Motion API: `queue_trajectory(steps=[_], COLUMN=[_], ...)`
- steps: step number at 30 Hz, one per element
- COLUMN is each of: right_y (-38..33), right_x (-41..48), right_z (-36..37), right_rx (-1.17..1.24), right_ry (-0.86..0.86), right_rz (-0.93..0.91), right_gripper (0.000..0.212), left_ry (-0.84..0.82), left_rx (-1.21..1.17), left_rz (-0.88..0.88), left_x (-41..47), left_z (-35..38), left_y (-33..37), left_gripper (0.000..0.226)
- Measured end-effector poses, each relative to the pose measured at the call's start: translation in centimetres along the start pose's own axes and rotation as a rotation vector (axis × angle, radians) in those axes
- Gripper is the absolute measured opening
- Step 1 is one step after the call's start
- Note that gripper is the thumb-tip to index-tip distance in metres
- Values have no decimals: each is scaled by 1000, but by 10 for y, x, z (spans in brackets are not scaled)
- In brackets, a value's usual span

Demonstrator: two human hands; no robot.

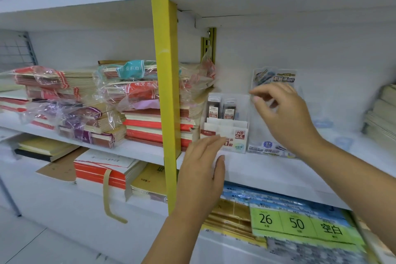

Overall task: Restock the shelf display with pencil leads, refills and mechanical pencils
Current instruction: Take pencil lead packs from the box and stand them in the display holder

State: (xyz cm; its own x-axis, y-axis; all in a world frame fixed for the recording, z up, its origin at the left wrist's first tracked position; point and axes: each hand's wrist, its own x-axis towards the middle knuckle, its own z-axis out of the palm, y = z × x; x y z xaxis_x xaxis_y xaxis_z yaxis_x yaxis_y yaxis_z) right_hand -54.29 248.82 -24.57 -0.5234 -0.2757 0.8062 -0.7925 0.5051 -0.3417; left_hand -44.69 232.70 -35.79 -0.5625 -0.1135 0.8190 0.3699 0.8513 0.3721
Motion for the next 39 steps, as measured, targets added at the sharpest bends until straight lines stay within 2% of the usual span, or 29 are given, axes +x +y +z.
queue_trajectory(steps=[2,4,6,8,11,14,18,23,28,33,36,39], right_y=[-13,-20,-13,-1,26,59,81,92,92,102,104,101], right_x=[-44,-95,-150,-199,-282,-361,-438,-474,-483,-483,-482,-485], right_z=[-16,-24,-20,-7,21,49,78,116,153,165,165,164], right_rx=[167,336,414,387,300,249,215,223,70,78,71,49], right_ry=[-6,-77,-188,-302,-592,-790,-949,-939,-872,-916,-967,-923], right_rz=[11,104,254,389,648,833,1046,1141,1126,1131,1118,1130], right_gripper=[17,22,24,25,18,14,35,59,81,54,56,59], left_ry=[-12,-147,-354,-559,-795,-906,-1063,-1105,-1085,-1033,-1007,-996], left_rx=[-14,-38,-43,-49,-54,-103,-159,-232,-363,-428,-444,-447], left_rz=[2,-38,-84,-161,-337,-568,-891,-1090,-1097,-1155,-1158,-1155], left_x=[-23,-54,-92,-130,-201,-270,-334,-372,-379,-379,-380,-379], left_z=[-2,-2,7,14,32,49,70,85,84,82,81,80], left_y=[8,14,11,4,-6,-15,-25,-34,-39,-41,-40,-40], left_gripper=[32,34,35,38,43,48,62,62,42,41,41,42])
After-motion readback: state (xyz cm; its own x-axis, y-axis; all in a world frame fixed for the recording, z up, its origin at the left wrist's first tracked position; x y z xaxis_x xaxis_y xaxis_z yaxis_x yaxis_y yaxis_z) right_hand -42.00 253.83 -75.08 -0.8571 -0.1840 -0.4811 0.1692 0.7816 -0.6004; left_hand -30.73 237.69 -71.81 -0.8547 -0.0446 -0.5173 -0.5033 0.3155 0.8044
